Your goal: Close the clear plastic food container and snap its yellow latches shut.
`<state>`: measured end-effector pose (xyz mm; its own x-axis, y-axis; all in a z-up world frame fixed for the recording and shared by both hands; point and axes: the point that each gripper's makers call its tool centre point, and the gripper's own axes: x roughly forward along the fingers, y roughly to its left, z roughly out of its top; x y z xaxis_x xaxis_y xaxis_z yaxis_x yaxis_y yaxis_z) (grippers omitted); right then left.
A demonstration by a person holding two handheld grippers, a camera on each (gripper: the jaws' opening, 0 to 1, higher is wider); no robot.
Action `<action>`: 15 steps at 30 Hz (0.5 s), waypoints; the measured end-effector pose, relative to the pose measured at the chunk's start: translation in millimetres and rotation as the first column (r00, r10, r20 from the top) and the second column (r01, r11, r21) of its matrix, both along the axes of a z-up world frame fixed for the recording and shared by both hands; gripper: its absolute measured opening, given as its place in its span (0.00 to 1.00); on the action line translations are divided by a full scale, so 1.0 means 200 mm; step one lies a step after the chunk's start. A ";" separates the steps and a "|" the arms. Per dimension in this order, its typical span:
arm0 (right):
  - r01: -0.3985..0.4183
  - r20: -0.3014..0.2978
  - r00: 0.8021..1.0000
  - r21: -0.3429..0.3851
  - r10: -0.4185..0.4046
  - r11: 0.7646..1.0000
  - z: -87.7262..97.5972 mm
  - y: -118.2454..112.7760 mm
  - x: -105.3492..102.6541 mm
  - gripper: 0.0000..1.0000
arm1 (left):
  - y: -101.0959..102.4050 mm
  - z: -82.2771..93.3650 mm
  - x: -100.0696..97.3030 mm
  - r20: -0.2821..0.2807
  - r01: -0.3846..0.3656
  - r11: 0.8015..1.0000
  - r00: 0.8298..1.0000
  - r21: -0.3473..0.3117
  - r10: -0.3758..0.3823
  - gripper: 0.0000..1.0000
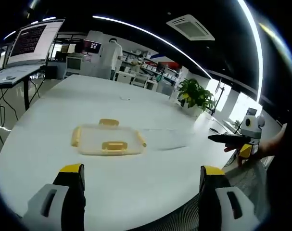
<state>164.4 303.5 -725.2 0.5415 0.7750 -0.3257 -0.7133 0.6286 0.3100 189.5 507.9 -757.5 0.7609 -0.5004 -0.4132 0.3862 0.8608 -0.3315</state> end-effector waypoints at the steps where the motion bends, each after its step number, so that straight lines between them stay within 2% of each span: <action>1: -0.002 -0.001 1.000 -0.001 0.002 1.000 0.00 0.00 0.00 0.96 | 0.00 0.00 0.00 -0.001 -0.001 1.000 1.000 0.002 0.001 0.97; 6: -0.007 -0.004 1.000 -0.005 0.007 1.000 0.00 0.00 -0.01 0.94 | 0.00 0.01 0.00 0.009 0.006 1.000 1.000 0.013 -0.006 0.93; 15: -0.010 -0.008 1.000 -0.006 0.010 1.000 -0.01 0.00 -0.01 0.93 | 0.00 0.00 0.00 0.008 -0.001 1.000 1.000 0.014 0.001 0.92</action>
